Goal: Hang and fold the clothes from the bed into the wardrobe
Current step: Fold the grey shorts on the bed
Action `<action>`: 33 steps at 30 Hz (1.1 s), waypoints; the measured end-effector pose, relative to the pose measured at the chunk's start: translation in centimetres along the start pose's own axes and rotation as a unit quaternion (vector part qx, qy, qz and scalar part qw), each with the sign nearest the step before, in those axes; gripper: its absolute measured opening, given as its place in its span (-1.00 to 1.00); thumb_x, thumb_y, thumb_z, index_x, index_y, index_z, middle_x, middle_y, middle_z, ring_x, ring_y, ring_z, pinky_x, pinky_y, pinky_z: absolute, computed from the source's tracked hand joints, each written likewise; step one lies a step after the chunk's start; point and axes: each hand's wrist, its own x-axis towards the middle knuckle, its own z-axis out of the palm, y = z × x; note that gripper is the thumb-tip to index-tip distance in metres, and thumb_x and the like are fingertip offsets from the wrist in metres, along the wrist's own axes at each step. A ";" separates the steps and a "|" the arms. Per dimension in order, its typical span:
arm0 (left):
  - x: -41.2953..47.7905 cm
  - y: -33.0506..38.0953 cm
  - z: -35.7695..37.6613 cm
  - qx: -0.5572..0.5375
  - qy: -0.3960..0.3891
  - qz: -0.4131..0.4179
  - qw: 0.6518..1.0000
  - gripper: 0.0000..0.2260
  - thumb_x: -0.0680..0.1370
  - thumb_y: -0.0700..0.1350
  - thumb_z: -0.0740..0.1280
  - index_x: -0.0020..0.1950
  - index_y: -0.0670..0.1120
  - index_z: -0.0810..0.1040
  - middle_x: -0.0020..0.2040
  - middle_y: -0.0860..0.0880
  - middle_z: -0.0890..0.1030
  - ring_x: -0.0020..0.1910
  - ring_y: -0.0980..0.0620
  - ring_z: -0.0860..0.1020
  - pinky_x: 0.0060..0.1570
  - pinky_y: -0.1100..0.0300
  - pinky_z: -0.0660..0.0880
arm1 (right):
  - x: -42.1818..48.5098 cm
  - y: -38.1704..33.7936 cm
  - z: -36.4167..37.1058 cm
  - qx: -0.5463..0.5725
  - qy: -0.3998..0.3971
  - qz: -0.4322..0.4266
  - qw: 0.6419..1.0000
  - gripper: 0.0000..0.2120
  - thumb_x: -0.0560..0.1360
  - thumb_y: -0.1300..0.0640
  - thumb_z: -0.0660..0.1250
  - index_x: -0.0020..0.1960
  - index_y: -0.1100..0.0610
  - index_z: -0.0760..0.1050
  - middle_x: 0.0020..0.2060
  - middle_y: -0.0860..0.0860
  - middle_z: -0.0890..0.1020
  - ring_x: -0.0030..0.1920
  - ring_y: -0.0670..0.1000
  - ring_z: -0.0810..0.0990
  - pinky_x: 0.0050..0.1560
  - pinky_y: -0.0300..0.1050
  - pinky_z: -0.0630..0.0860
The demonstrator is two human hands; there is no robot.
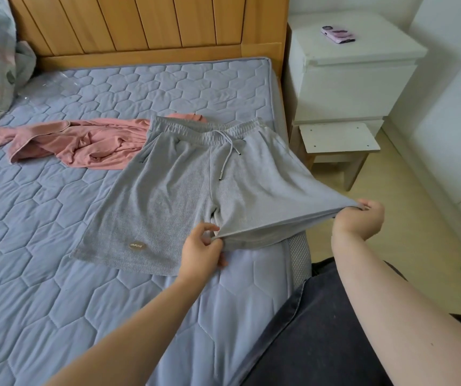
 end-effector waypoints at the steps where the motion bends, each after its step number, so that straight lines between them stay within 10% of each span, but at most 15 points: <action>1: -0.1 0.2 0.0 -0.037 -0.022 -0.023 0.999 -0.76 0.49 -0.38 0.15 -0.02 -0.12 0.52 -0.53 -0.13 0.51 -0.59 0.02 0.49 -0.57 0.27 0.45 | 0.4 0.0 -0.1 0.038 0.008 0.032 0.999 -0.73 0.48 0.38 0.05 0.02 0.25 0.48 -0.05 0.10 0.48 -0.09 0.09 0.49 -0.03 -0.13 0.50; 4: 0.0 0.9 -0.4 -0.110 -0.054 -0.060 0.991 -0.74 0.55 -0.38 0.13 0.01 -0.15 0.56 -0.53 -0.09 0.49 -0.61 0.01 0.48 -0.56 0.25 0.47 | 1.4 -0.2 -0.3 0.178 0.012 0.153 0.972 -0.78 0.42 0.39 0.10 -0.25 0.19 0.46 -0.08 0.17 0.51 -0.09 0.20 0.54 0.05 0.03 0.58; 9: 1.5 2.1 -1.1 -0.253 -0.097 -0.138 0.953 -0.74 0.60 -0.32 0.11 0.07 -0.16 0.59 -0.51 -0.07 0.45 -0.59 0.05 0.45 -0.57 0.30 0.43 | 1.3 -0.1 0.3 0.198 -0.017 0.116 0.973 -0.58 0.36 0.51 0.02 -0.03 0.27 0.58 -0.09 0.12 0.57 -0.01 0.19 0.62 0.03 0.02 0.61; 14: 0.9 -0.3 -1.5 0.263 -0.194 -0.045 0.944 -0.67 0.53 -0.30 0.15 0.20 -0.11 0.57 -0.32 -0.15 0.63 -0.41 0.03 0.58 -0.36 0.26 0.54 | 1.3 -0.5 -0.4 -0.136 -0.045 0.166 0.976 -0.55 0.38 0.48 -0.05 0.07 0.22 0.49 -0.05 0.17 0.54 0.08 0.11 0.53 -0.01 -0.19 0.41; 17: 0.8 -1.5 -1.4 0.508 -0.220 0.080 0.829 -0.72 0.53 -0.08 0.22 0.19 0.03 0.59 0.05 0.02 0.64 0.03 0.01 0.58 0.00 0.22 0.50 | 1.7 0.2 -0.1 0.054 -0.042 0.266 0.961 -0.74 0.52 0.35 0.10 0.09 0.31 0.53 0.04 0.15 0.61 -0.16 0.08 0.57 -0.26 -0.20 0.48; 20: 1.1 -1.7 -0.4 0.515 -0.100 0.257 0.812 -0.76 0.56 -0.04 0.19 0.11 -0.02 0.60 -0.01 0.02 0.57 0.03 -0.03 0.54 -0.11 0.16 0.49 | 1.2 0.7 -0.3 0.010 -0.090 0.245 0.965 -0.73 0.53 0.19 0.19 0.16 0.26 0.53 0.10 0.15 0.62 -0.36 -0.03 0.47 -0.58 -0.34 0.33; 23: 1.9 -2.7 1.4 0.526 -0.191 0.368 0.743 -0.57 0.60 0.01 0.17 0.47 -0.01 0.30 0.43 -0.06 0.33 0.40 -0.08 0.27 0.32 0.04 0.31 | 1.3 1.5 0.1 0.017 -0.137 0.319 0.938 -0.71 0.54 0.25 0.26 0.23 0.30 0.44 0.25 0.19 0.53 0.10 0.12 0.59 -0.07 -0.21 0.55; 26: 1.9 -4.6 3.1 0.584 -0.330 0.276 0.688 -0.42 0.63 0.14 0.07 0.58 0.00 -0.07 0.58 -0.02 -0.12 0.55 -0.05 -0.12 0.49 -0.01 -0.03 | 1.0 1.6 0.5 0.049 -0.207 0.361 0.908 -0.66 0.58 0.34 0.21 0.34 0.34 0.38 0.30 0.17 0.50 0.26 0.15 0.51 0.19 -0.01 0.47; 30: 2.4 -5.1 2.8 0.440 -0.351 0.193 0.804 -0.43 0.60 0.05 0.22 0.56 0.03 0.09 0.58 0.05 -0.03 0.54 0.07 -0.08 0.49 0.15 -0.08 | -0.5 0.6 0.8 0.068 -0.200 0.269 0.940 -0.71 0.49 0.25 0.37 0.19 0.29 0.48 0.08 0.13 0.60 -0.05 0.12 0.62 0.02 -0.02 0.56; 33: 3.2 -3.3 1.3 0.207 -0.268 0.089 0.937 -0.67 0.59 -0.12 0.28 0.37 -0.03 0.47 0.42 0.04 0.40 0.31 0.13 0.42 0.28 0.35 0.34 | -3.4 -2.3 1.9 0.019 -0.255 0.115 0.960 -0.92 0.48 0.17 0.34 -0.07 0.18 0.49 -0.08 0.11 0.59 -0.17 0.09 0.58 -0.17 -0.07 0.52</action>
